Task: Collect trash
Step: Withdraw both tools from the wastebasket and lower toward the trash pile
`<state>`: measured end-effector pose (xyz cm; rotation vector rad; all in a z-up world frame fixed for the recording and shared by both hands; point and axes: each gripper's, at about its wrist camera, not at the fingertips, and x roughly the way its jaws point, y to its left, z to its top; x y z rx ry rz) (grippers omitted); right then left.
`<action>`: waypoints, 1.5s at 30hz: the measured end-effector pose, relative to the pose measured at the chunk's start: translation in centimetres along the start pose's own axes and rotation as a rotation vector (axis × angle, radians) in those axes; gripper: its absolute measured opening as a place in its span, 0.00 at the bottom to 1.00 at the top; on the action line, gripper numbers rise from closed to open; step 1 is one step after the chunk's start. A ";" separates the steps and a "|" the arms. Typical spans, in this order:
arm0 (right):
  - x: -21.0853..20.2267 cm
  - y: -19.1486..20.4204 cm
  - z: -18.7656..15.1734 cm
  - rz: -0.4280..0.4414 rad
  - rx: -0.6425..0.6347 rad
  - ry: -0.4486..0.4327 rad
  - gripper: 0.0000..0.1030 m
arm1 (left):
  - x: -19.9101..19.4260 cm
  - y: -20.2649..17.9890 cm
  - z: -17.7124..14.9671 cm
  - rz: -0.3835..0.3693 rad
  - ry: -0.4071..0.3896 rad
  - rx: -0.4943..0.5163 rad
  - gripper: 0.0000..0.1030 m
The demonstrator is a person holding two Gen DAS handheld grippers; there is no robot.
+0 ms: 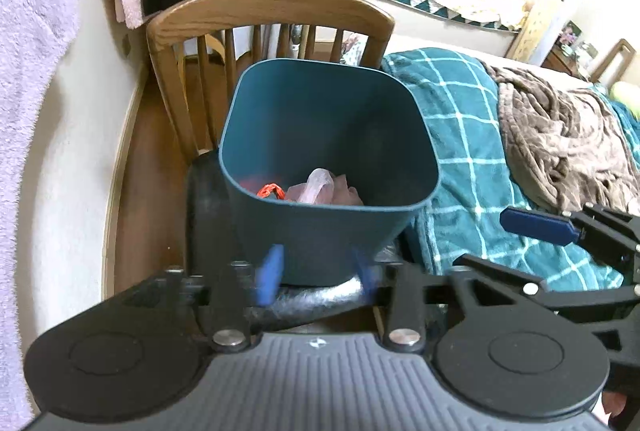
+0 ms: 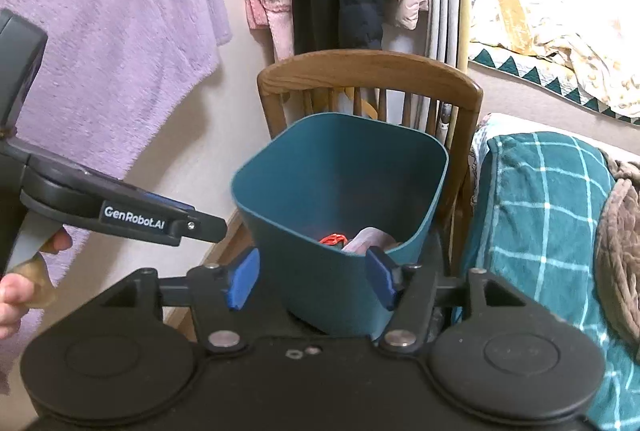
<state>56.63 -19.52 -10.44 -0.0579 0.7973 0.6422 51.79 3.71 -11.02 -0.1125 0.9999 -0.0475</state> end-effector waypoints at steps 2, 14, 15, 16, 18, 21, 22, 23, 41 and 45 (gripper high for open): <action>-0.9 0.4 -0.4 0.000 0.014 -0.012 0.63 | -1.2 0.2 -0.8 -0.027 -0.025 -0.002 0.70; -5.1 2.5 -5.7 0.012 0.084 -0.023 0.85 | -4.2 0.7 -8.2 -0.018 -0.052 0.077 0.78; -5.0 2.6 -6.4 0.013 0.088 -0.018 0.85 | -4.1 0.9 -8.9 -0.020 -0.050 0.080 0.78; -5.0 2.7 -7.1 0.011 0.092 -0.015 0.87 | -4.1 0.9 -9.6 -0.030 -0.050 0.082 0.78; -4.9 2.7 -8.6 0.006 0.101 -0.011 0.89 | -3.6 1.2 -11.0 -0.055 -0.035 0.079 0.85; -4.5 2.7 -10.9 0.001 0.123 -0.004 0.92 | -2.8 1.9 -12.9 -0.104 -0.019 0.038 0.92; -4.3 2.6 -11.6 -0.004 0.128 0.004 0.92 | -2.3 2.2 -13.4 -0.121 -0.009 0.019 0.96; -4.0 2.5 -12.6 -0.008 0.132 0.013 0.92 | -1.8 2.5 -14.0 -0.137 -0.002 -0.002 0.97; 9.7 -2.8 -31.0 -0.092 0.216 0.252 0.93 | 17.8 8.0 -26.3 -0.089 0.208 -0.305 1.00; 15.1 -4.1 -36.3 -0.114 0.236 0.319 0.93 | 24.5 8.7 -30.5 -0.010 0.257 -0.273 1.00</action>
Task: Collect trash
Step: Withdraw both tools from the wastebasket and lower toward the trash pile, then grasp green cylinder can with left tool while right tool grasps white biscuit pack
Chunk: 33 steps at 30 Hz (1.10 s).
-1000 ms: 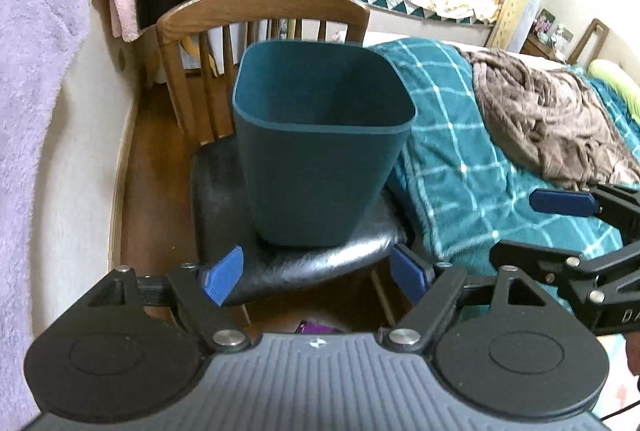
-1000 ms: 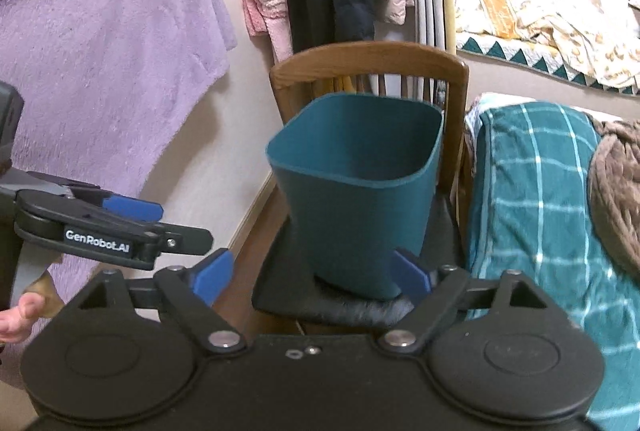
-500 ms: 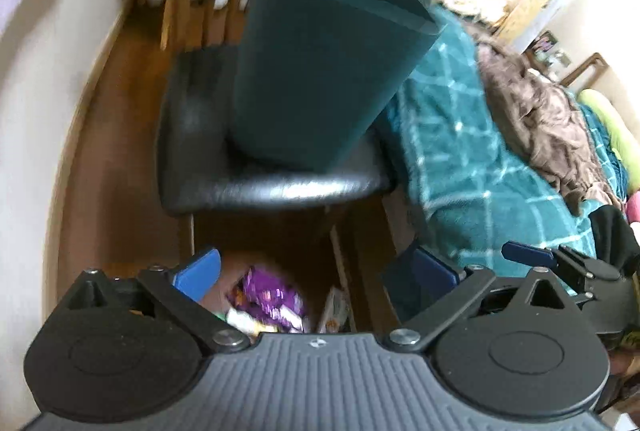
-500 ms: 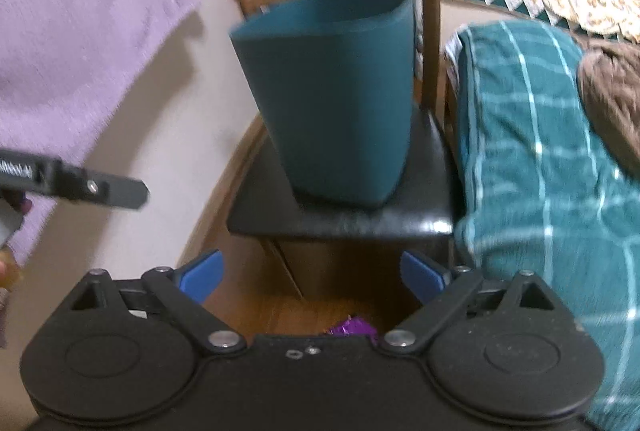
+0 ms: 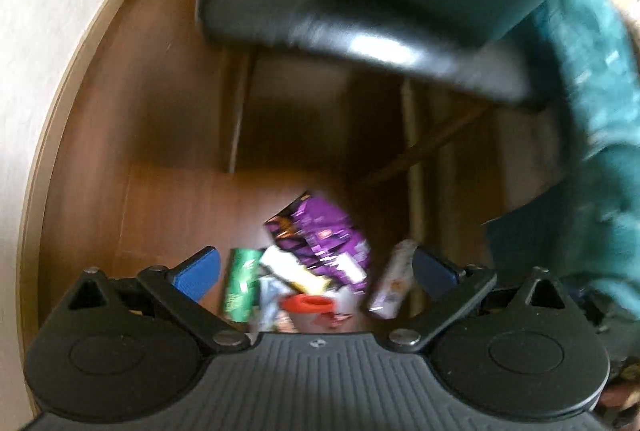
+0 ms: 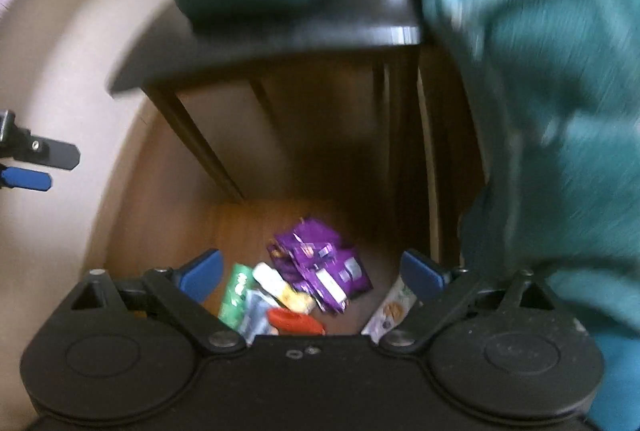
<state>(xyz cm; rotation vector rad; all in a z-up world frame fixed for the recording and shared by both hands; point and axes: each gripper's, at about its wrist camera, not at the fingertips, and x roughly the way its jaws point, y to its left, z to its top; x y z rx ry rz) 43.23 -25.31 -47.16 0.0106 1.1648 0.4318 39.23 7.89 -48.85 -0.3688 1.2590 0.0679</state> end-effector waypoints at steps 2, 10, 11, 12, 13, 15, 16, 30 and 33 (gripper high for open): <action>3.5 -0.7 -1.4 -0.011 0.015 0.027 0.92 | 3.9 1.0 -1.1 0.021 0.022 0.012 1.00; 17.9 -4.6 -6.6 -0.102 0.137 0.124 0.89 | 18.0 4.9 -5.3 0.109 0.080 0.060 1.00; 19.4 -5.2 -7.2 -0.114 0.161 0.135 0.89 | 19.5 5.4 -5.8 0.133 0.083 0.057 1.00; 21.0 -5.9 -7.8 -0.127 0.184 0.145 0.89 | 20.9 5.9 -6.2 0.150 0.086 0.054 1.00; 22.4 -6.5 -8.5 -0.145 0.206 0.153 0.89 | 22.2 6.4 -6.6 0.153 0.094 0.049 1.00; 25.1 -7.8 -9.6 -0.178 0.245 0.171 0.89 | 24.8 7.3 -7.4 0.162 0.114 0.047 1.00; 26.4 -8.5 -10.1 -0.201 0.265 0.178 0.89 | 26.0 7.6 -7.8 0.176 0.124 0.051 1.00; 35.7 -12.7 -13.9 -0.255 0.418 0.257 0.89 | 36.5 9.7 -7.8 0.217 0.206 0.053 1.00; 36.5 -13.1 -14.3 -0.258 0.447 0.268 0.88 | 37.0 10.1 -8.0 0.218 0.231 0.034 1.00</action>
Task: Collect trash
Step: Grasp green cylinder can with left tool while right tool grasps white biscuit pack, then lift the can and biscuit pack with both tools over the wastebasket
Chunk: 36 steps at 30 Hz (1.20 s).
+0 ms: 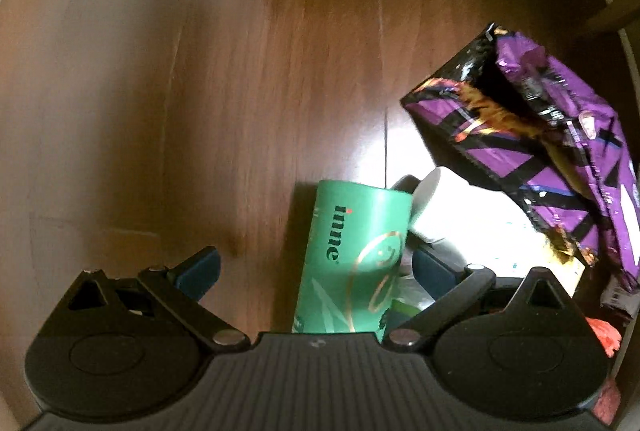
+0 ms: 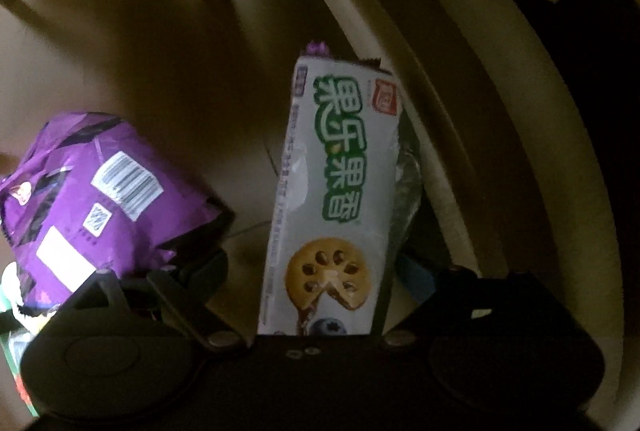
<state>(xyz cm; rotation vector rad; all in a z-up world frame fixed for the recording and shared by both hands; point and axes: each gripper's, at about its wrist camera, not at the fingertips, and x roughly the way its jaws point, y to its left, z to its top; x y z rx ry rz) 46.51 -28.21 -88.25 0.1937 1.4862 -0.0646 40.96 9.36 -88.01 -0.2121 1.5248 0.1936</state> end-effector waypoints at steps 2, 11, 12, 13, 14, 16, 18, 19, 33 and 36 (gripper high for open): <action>0.5 -0.1 -0.1 -0.010 0.004 0.007 0.83 | 0.5 0.3 0.2 -0.003 0.016 -0.006 0.99; 0.5 -0.3 -1.5 -0.041 -0.041 0.007 0.52 | 0.7 0.0 0.2 0.005 0.044 -0.003 0.47; 0.3 -0.3 -1.7 -0.050 -0.055 0.005 0.51 | 0.7 -0.2 0.2 0.012 0.045 0.003 0.47; 0.1 -0.1 -1.9 -0.060 -0.073 0.000 0.47 | 0.5 -0.3 0.2 0.021 0.045 0.009 0.47; -0.3 0.1 -2.1 -0.072 -0.102 -0.005 0.43 | 0.3 -0.5 0.2 0.033 0.041 0.014 0.47; -0.9 1.3 -2.5 -0.092 -0.166 -0.018 0.41 | -0.5 -0.6 0.1 0.041 0.036 0.012 0.47; -2.3 1.4 -3.4 -0.095 -0.221 -0.040 0.41 | -1.6 -1.0 -0.1 0.027 0.028 -0.003 0.47; -3.1 1.7 -3.7 -0.094 -0.238 -0.048 0.41 | -2.3 -1.1 0.0 0.021 0.025 -0.005 0.47; -21.1 6.0 -4.4 0.048 -0.304 -0.100 0.41 | -22.1 -0.8 -0.3 -0.038 -0.053 -0.059 0.47; -27.1 7.5 -3.0 0.094 -0.332 -0.132 0.41 | -27.6 -1.4 0.0 -0.051 -0.063 -0.066 0.47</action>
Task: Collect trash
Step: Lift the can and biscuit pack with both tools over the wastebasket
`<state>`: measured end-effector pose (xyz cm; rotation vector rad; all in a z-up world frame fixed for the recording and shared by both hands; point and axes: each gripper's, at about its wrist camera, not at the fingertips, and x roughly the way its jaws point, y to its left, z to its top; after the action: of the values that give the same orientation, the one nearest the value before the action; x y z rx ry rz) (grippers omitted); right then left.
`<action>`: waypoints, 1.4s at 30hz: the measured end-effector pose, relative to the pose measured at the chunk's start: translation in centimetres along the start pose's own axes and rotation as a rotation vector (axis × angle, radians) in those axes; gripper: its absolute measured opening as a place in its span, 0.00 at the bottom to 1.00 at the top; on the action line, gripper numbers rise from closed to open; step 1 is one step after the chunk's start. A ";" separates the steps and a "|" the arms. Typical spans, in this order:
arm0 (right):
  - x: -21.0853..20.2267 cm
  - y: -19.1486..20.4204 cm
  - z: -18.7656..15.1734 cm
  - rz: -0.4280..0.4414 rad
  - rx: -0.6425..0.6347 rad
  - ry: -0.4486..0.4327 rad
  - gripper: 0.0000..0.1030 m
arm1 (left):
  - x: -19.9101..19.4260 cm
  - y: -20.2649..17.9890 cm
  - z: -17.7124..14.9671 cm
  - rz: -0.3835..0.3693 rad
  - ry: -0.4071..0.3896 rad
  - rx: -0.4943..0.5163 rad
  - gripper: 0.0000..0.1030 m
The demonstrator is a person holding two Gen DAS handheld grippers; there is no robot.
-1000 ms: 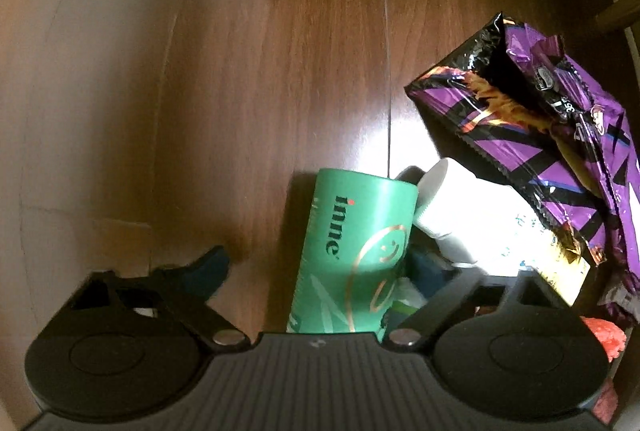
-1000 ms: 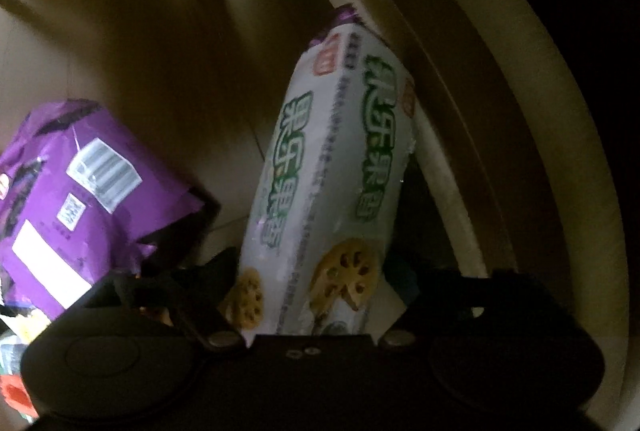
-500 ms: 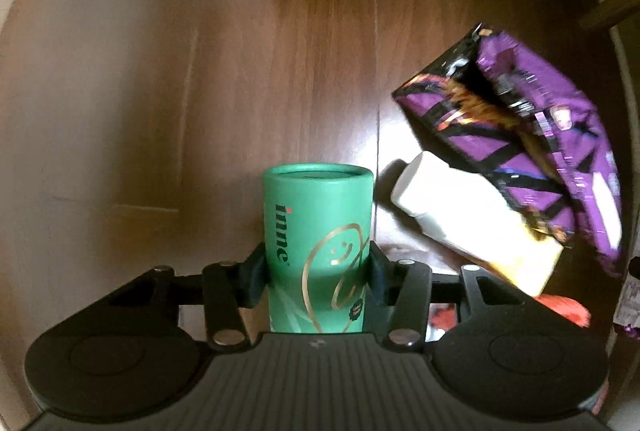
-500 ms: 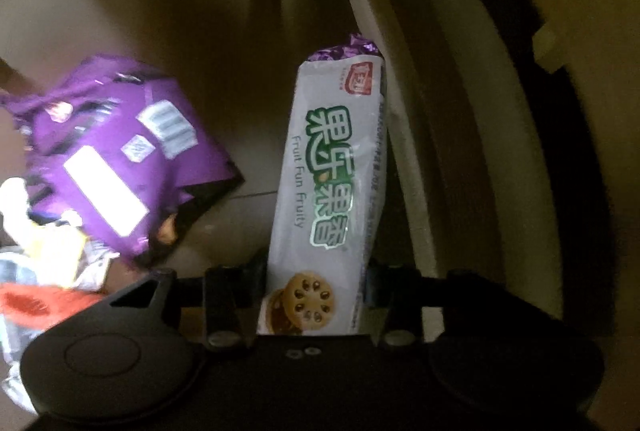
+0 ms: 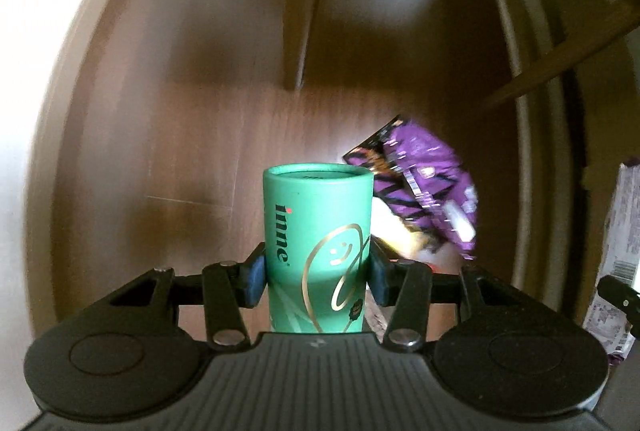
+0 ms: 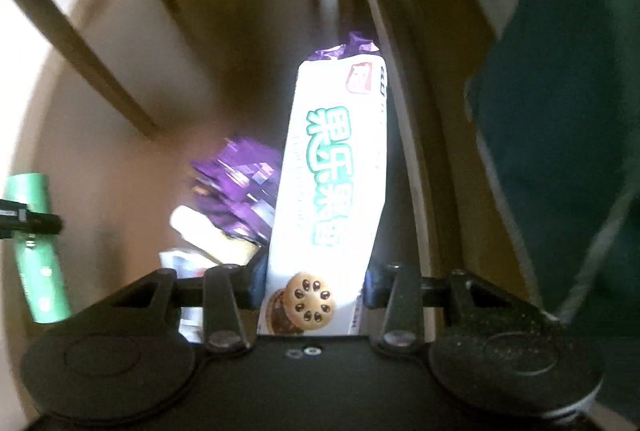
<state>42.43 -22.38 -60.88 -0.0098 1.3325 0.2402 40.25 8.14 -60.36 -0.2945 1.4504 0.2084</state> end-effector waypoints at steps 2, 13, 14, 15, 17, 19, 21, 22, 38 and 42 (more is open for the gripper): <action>-3.3 0.5 1.5 0.023 -0.020 -0.024 0.41 | -4.0 -0.7 0.3 -0.022 -0.016 -0.004 0.47; -23.5 3.3 8.0 0.140 -0.103 -0.162 0.41 | -26.0 -5.3 3.1 -0.086 -0.196 0.050 0.47; -25.2 3.6 8.7 0.153 -0.113 -0.176 0.41 | -27.6 -5.8 3.4 -0.089 -0.214 0.060 0.47; -26.9 3.7 9.4 0.167 -0.121 -0.191 0.41 | -29.4 -6.3 3.8 -0.089 -0.233 0.076 0.47; -30.2 3.7 10.7 0.190 -0.134 -0.212 0.41 | -32.6 -7.3 4.5 -0.088 -0.263 0.097 0.47; -33.1 3.8 12.2 0.210 -0.146 -0.240 0.41 | -35.3 -8.3 5.2 -0.091 -0.294 0.121 0.47; -35.7 4.2 14.0 0.221 -0.175 -0.271 0.41 | -37.7 -9.4 6.3 -0.087 -0.331 0.145 0.47; -36.9 4.4 14.8 0.220 -0.195 -0.290 0.41 | -39.0 -9.8 6.9 -0.090 -0.349 0.154 0.47; -46.3 5.7 29.2 0.177 -0.308 -0.520 0.41 | -51.9 -16.8 18.2 -0.134 -0.596 0.223 0.47; -45.7 6.1 32.5 0.194 -0.273 -0.532 0.41 | -51.4 -17.8 21.4 -0.093 -0.615 0.235 0.47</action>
<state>62.75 -19.45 -8.30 -0.0434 0.7633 0.5483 60.30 0.09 -6.01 -0.0893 0.8384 0.0424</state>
